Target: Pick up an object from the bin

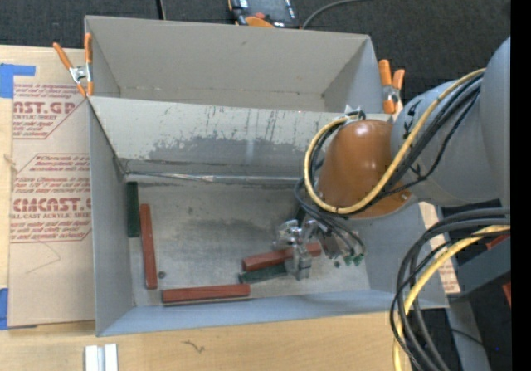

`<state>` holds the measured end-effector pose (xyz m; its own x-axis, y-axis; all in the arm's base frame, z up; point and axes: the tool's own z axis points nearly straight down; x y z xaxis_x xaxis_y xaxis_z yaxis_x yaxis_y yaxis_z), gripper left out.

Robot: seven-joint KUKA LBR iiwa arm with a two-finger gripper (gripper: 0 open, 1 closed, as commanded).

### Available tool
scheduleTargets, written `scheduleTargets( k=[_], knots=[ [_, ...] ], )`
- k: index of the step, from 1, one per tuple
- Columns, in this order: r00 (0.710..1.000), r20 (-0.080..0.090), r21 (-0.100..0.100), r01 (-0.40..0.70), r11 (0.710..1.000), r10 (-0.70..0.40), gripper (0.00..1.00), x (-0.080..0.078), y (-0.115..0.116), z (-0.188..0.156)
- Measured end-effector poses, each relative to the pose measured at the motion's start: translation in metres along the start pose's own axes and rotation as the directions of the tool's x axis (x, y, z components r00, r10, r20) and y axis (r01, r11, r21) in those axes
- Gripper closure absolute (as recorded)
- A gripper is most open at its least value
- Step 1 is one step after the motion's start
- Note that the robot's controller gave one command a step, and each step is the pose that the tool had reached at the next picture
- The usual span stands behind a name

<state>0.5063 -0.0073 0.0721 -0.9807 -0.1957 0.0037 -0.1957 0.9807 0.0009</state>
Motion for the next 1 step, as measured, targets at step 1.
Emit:
scheduleTargets(
  k=[1],
  knots=[
    [0.998, 0.010, 0.002, 0.057, 0.998, -0.057, 1.00, -0.0146, 0.0110, -0.0599]
  ],
)
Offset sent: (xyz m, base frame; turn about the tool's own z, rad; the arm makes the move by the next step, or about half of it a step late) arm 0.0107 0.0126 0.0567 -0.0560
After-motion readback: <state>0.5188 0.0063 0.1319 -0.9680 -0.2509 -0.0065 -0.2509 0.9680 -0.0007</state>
